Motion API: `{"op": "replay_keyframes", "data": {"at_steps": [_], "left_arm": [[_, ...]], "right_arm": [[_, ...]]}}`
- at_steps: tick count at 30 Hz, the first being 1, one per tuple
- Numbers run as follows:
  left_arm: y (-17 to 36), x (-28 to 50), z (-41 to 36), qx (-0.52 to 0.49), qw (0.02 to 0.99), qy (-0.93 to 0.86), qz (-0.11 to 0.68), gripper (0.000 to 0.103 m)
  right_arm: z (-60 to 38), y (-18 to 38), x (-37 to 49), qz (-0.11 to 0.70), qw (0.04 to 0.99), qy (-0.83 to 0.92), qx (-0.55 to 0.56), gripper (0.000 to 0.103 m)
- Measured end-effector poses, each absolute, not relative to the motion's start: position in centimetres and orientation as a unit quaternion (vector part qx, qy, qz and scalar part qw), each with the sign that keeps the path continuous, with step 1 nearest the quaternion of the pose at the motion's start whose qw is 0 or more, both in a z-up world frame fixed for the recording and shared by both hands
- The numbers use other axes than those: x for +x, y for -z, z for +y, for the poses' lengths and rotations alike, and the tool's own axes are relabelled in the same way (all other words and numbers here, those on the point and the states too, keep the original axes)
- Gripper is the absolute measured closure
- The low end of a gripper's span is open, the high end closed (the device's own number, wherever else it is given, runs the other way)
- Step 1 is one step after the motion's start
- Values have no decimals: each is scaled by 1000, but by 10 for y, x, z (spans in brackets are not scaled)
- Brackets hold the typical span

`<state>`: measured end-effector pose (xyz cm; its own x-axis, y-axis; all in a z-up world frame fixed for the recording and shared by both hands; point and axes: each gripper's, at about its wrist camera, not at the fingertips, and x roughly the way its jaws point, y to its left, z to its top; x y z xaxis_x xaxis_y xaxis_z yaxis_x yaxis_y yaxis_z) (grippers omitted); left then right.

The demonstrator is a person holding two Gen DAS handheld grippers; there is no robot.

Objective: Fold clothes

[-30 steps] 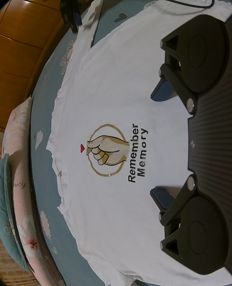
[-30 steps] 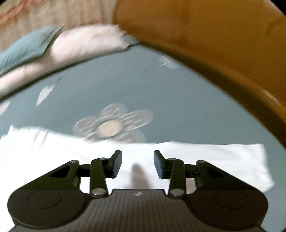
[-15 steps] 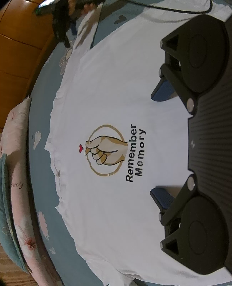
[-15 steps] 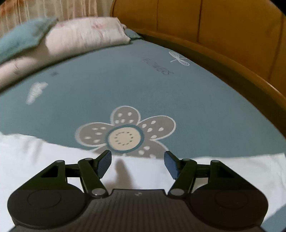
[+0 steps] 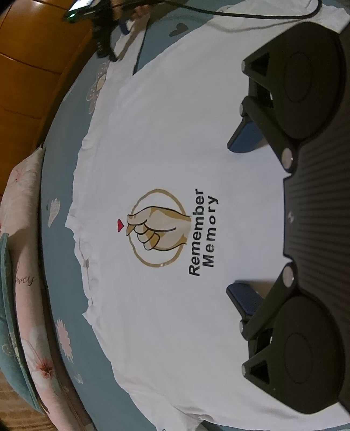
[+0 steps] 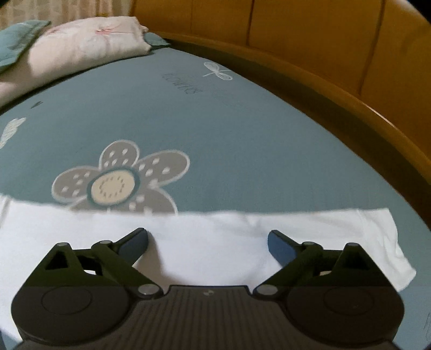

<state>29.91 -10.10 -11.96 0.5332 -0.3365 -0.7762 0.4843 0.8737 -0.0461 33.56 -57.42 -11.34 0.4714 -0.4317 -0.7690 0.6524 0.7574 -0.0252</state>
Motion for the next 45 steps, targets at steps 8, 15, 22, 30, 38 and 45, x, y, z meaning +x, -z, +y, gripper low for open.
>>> {"op": "replay_keyframes", "data": {"at_steps": [8,15,22,30,38,45], "left_arm": [[114,301,-97,86,867,227,435,1],[117,305,-94,88,865,224,440,1],[119,306,-93,87,867,228,435,1],[119,306,-93,87,867,228,434,1],[119,306,-92,87,867,228,434,1],[120,307,-90,84,867,235,431,1]], "right_arm": [[-513,59,360,414,872,227,127,7],[-415,70,409,460,879,98,82,7],[-394,115,460,466,875,121,48,6],[-408,100,484,455,874,131,109,5],[-348,105,508,488,868,79,50,5],[-370,117,548,461,876,126,66,2]]}}
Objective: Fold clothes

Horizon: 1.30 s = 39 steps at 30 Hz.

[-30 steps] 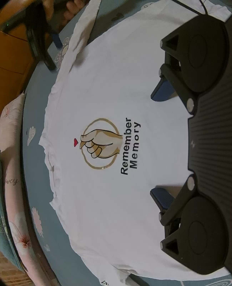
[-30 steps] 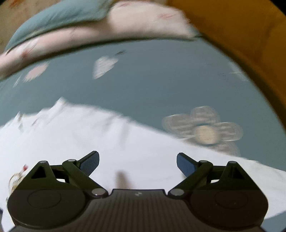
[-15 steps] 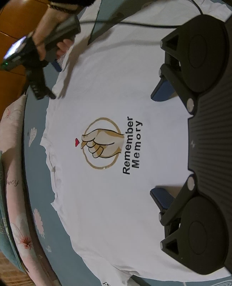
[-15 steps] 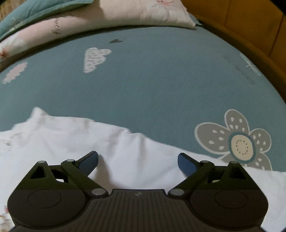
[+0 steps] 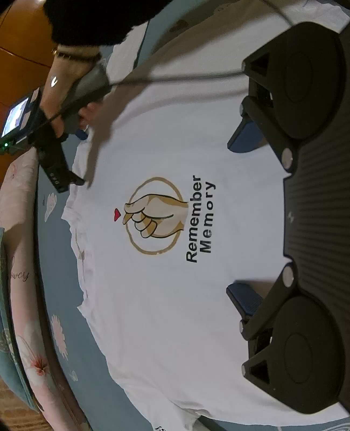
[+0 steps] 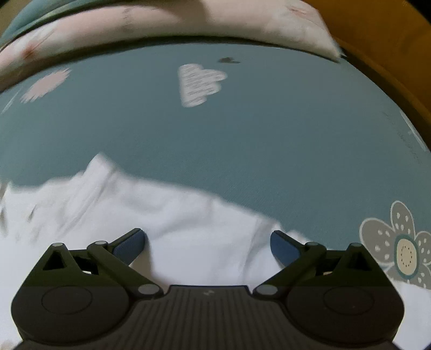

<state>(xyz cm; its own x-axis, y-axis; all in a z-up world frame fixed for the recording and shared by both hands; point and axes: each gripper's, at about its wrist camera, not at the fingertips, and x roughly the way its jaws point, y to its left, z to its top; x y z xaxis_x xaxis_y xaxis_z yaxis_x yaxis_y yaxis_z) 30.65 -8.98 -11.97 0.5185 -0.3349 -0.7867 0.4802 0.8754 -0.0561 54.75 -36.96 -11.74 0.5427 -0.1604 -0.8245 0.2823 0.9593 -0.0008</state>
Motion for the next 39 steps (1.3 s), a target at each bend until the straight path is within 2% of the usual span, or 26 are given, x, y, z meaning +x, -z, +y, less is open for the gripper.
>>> {"op": "replay_keyframes", "data": {"at_steps": [4,9,12,18,22,26,31,39], "left_arm": [[120,307,-89,82,867,236,430,1],[121,307,-91,87,869,233,428,1],[121,307,-92,89,870,230,426,1],[122,306,-93,91,873,228,422,1],[122,306,-92,89,872,229,423,1],[121,305,-92,89,872,229,424,1],[121,304,-91,89,872,229,424,1],[121,303,-90,89,872,230,424,1]], "right_arm": [[-390,94,531,446,881,128,92,5],[-397,52,463,451,881,45,139,5],[-394,45,426,461,870,-5,176,5],[-382,75,374,474,855,-31,208,5],[-388,98,352,491,853,10,180,5],[-399,82,335,474,854,20,214,5],[-387,62,349,431,872,-13,234,4],[-390,107,367,447,860,11,244,5]]}}
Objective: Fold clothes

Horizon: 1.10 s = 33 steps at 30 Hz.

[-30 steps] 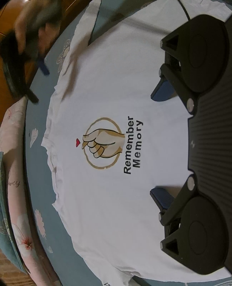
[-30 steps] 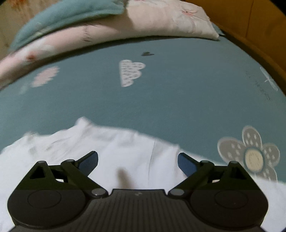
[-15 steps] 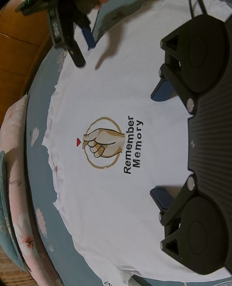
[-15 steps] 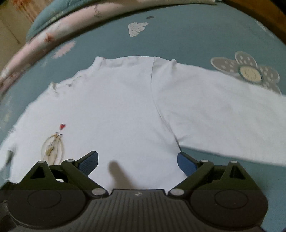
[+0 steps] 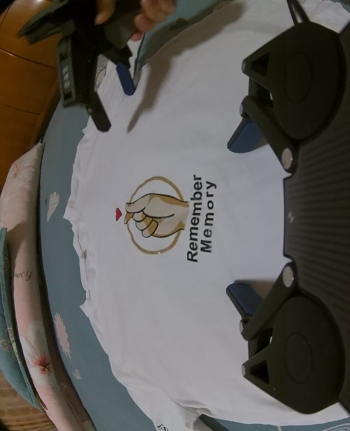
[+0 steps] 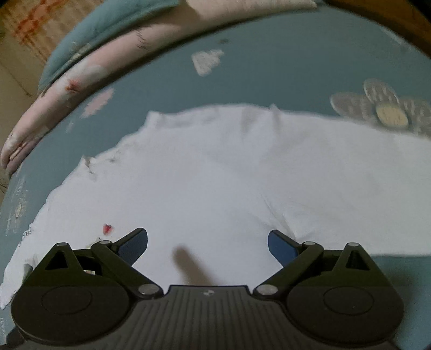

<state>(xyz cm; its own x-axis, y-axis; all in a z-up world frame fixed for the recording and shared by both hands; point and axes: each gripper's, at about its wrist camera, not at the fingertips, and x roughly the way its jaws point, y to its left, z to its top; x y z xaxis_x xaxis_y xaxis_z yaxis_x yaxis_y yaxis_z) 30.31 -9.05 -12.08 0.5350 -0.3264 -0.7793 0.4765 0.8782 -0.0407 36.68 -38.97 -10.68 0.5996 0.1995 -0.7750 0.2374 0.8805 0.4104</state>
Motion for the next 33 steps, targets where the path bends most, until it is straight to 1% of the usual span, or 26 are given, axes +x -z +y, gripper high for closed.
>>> {"op": "replay_keyframes", "data": {"at_steps": [6,11,14,17,19,22,27,30,33], "left_arm": [[120,303,-91,88,872,229,424,1],[119,302,-91,89,872,221,428,1],[115,297,-93,96,873,206,431,1],[113,288,-93,109,873,215,425,1],[113,283,-91,109,870,223,427,1],[114,274,-84,105,867,230,430,1],[112,252,-74,125,869,229,421,1],[111,238,-70,149,869,231,410,1],[111,233,-60,145,869,234,412,1]], "right_arm": [[-395,93,335,469,851,30,233,5],[-379,74,300,463,851,-19,246,2],[-362,83,282,479,851,-19,214,2],[-357,104,256,499,846,18,187,2],[-351,109,232,489,854,23,174,0],[-338,113,203,475,866,33,152,0],[-303,118,181,473,876,71,66,0],[-297,121,175,454,883,99,71,0],[-295,123,172,444,885,115,80,0]]}}
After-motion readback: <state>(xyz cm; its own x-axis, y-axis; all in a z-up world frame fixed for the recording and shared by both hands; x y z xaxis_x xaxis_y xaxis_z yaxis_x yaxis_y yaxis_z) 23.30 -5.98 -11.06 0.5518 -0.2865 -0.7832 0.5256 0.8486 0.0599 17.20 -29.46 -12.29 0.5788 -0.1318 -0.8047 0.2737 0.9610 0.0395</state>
